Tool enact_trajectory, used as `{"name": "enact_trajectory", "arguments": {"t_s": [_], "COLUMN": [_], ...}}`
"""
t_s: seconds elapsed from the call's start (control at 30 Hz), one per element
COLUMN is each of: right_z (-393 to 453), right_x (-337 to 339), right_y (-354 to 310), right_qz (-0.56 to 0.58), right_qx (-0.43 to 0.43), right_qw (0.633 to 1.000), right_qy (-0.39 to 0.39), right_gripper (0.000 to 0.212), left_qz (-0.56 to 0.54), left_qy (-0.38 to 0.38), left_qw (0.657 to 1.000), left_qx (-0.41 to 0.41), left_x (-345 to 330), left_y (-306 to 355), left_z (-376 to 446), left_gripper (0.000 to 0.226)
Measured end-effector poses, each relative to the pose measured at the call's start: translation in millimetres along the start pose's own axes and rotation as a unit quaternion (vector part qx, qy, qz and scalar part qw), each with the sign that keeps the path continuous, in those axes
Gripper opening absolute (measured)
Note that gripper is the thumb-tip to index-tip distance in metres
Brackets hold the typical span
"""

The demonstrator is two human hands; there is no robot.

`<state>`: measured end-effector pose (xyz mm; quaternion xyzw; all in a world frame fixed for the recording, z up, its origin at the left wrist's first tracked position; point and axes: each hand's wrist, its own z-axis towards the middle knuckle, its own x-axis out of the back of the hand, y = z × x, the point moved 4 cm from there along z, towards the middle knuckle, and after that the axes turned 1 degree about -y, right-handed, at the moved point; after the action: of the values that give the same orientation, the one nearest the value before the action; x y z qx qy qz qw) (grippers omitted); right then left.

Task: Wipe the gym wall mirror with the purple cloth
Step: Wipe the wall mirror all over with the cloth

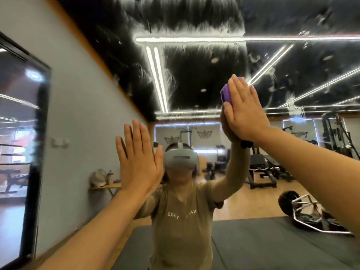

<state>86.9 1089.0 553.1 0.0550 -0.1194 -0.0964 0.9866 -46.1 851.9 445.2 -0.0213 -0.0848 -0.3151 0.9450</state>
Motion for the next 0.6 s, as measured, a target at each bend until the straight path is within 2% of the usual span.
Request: {"name": "enact_trajectory", "arguments": {"t_s": [0.17, 0.3, 0.4, 0.6], "right_z": [-47, -133, -179, -182], "right_x": [-15, -31, -39, -39], "right_y": [-15, -24, -28, -25], "right_qz": [0.052, 0.052, 0.031, -0.002], "right_qx": [-0.028, -0.012, 0.000, 0.038], "right_qw": [0.997, 0.997, 0.998, 0.999], "right_qy": [0.059, 0.050, 0.047, 0.020], "right_gripper": [0.064, 0.064, 0.064, 0.064], "left_qz": [0.003, -0.019, -0.022, -0.006], "left_qy": [0.025, 0.019, 0.009, -0.001], "left_qw": [1.000, 1.000, 0.998, 0.997], "left_qx": [-0.012, -0.016, -0.064, -0.079], "left_x": [-6, -3, -5, -8], "left_y": [4, 5, 11, 16], "left_z": [-8, -12, -30, -42], "left_gripper": [0.069, 0.069, 0.070, 0.070]}}
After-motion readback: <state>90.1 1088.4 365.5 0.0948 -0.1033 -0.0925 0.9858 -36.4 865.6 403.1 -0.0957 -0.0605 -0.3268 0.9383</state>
